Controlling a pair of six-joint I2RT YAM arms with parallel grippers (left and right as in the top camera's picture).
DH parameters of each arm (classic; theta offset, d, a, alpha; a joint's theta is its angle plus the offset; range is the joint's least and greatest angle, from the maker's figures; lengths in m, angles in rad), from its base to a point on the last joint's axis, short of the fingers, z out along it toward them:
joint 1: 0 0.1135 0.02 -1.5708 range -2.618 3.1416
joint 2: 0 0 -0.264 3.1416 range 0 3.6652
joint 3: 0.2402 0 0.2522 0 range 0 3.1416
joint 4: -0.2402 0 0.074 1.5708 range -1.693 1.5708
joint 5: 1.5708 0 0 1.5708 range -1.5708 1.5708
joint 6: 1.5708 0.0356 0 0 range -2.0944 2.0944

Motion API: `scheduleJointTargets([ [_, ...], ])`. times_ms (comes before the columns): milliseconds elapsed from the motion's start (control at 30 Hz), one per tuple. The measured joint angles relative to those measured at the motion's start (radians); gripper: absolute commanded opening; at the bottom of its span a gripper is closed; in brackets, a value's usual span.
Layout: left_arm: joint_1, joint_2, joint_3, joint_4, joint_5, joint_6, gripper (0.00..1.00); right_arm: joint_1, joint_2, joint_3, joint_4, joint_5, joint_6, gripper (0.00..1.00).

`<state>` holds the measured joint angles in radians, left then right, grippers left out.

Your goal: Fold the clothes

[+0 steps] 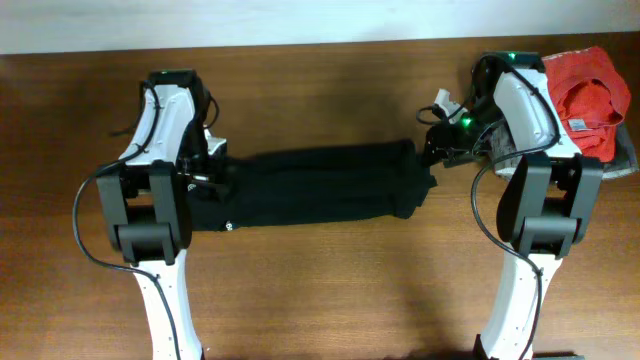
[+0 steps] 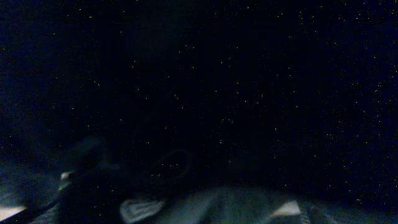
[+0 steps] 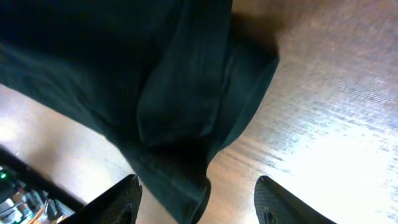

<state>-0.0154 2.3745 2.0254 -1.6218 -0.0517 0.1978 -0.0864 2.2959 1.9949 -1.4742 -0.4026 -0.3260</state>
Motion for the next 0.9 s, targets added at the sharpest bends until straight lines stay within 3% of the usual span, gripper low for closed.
scheduleJointTargets([
  [467,0.009,-0.032,0.392,0.116,0.0,-0.011,0.99,0.011,0.0,-0.039,0.148,0.001,-0.011,0.62],
  [700,0.042,-0.061,0.445,0.192,0.0,-0.046,0.99,0.059,0.0,-0.169,0.209,0.0,-0.011,0.59],
  [900,0.058,-0.061,0.445,0.213,0.0,-0.06,0.99,0.11,-0.007,-0.234,0.256,0.017,0.012,0.72],
])
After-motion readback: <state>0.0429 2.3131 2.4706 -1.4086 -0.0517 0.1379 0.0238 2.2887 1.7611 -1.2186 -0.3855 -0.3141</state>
